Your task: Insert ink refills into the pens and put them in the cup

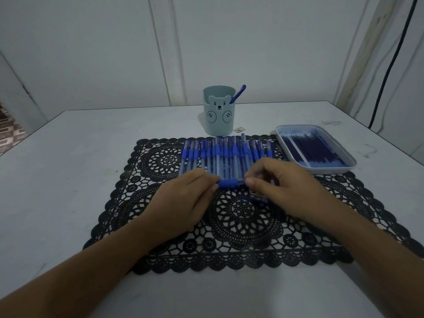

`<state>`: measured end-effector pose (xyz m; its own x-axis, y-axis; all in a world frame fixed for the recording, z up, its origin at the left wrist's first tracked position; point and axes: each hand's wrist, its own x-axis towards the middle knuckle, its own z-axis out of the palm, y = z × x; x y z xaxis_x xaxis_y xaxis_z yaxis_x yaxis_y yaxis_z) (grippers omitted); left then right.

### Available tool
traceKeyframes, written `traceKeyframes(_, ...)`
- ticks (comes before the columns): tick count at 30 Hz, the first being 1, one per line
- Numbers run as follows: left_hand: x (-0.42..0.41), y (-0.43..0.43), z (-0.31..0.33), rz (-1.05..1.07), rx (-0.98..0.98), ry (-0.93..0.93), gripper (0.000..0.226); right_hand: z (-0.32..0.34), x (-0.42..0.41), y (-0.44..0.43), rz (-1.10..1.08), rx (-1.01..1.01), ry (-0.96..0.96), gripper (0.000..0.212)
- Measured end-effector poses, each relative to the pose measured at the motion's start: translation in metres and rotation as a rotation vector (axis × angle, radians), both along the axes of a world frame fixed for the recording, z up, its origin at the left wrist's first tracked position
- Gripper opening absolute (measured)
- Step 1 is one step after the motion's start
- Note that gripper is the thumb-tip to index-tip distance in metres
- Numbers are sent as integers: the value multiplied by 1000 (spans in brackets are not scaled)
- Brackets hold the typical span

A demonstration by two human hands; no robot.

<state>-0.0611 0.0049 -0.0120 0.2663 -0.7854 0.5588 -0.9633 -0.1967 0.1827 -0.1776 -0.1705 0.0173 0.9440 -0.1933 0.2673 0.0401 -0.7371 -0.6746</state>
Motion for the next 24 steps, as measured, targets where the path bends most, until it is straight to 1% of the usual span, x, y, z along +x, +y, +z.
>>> traceKeyframes(1, 1, 0, 0, 6, -4, 26, 32, 0, 0, -1, -8, 32, -30, 9)
traceKeyframes(3, 3, 0, 1, 33, -2, 65, 34, 0, 0, -4, -39, 66, -87, 15)
traceKeyframes(5, 4, 0, 1, 81, 0, 78, 37, 0, 0, -7, -76, 35, -115, 19)
traceKeyframes(8, 7, 0, 1, 134, -21, 97, 40, -1, 1, -8, -93, -121, -87, 17)
traceKeyframes(11, 9, -1, 0, 165, -23, 111, 42, -3, 1, -1, -2, -257, 3, 16)
traceKeyframes(14, 9, -1, -1, 160, -32, 108, 41, -9, 2, 4, 86, -347, 30, 19)
traceKeyframes(17, 8, -2, -1, 148, -37, 105, 39, -17, 5, 4, 136, -399, 19, 16)
traceKeyframes(20, 8, -2, -1, 137, -34, 111, 39, -22, 7, 4, 158, -428, 11, 15)
traceKeyframes(24, 9, -2, -2, 128, -39, 114, 39, -24, 9, 4, 149, -371, 14, 18)
